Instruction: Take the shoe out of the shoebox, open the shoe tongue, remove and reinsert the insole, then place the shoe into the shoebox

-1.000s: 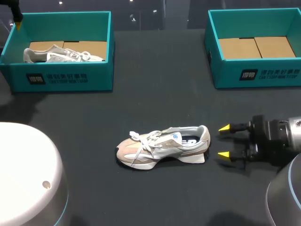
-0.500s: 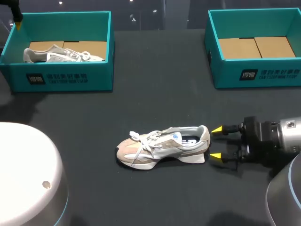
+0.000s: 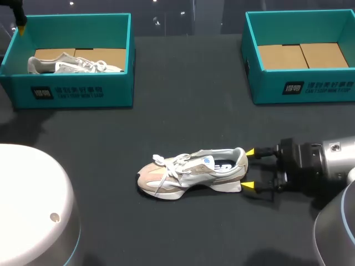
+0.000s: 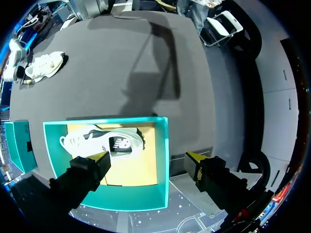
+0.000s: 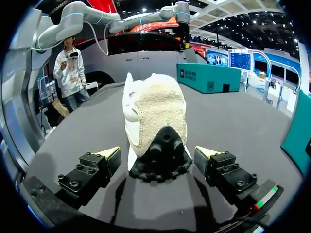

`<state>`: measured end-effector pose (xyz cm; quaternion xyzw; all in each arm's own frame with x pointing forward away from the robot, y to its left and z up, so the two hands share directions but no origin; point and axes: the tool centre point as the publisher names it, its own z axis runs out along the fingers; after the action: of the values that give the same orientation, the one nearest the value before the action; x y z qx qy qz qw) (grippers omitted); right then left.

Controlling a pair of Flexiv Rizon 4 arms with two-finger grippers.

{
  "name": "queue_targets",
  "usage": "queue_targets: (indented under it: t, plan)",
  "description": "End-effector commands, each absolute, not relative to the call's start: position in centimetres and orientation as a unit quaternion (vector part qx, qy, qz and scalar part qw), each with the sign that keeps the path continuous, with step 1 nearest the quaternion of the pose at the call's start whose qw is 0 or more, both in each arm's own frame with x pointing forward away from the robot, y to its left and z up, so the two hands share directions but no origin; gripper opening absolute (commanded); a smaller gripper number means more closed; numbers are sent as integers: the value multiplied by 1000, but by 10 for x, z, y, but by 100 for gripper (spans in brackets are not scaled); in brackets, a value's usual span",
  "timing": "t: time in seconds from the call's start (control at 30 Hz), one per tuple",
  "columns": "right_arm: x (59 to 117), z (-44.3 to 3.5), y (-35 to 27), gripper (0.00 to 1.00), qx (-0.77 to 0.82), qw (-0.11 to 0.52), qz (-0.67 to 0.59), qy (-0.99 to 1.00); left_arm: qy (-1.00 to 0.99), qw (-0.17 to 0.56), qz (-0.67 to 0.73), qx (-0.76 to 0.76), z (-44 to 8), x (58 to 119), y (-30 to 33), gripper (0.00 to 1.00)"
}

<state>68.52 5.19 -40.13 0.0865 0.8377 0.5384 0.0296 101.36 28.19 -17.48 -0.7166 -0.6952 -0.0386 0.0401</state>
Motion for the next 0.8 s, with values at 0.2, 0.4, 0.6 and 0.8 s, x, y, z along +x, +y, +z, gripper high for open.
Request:
queue_targets:
  t: [0.2,0.4,0.6,0.8]
  plan:
    - [693,-406,64,100,73,20,541,838,-695,39,-40,-717,-174,1012,282,100]
    - [694,-409,71,100,66,11,546,835,-695,39,-40,-717,-174,1012,282,100]
    - [693,-411,75,100,52,11,555,830,-695,39,-40,-717,-174,1012,282,100]
    - [692,-412,82,100,46,6,558,829,-695,39,-40,-717,-174,1012,282,100]
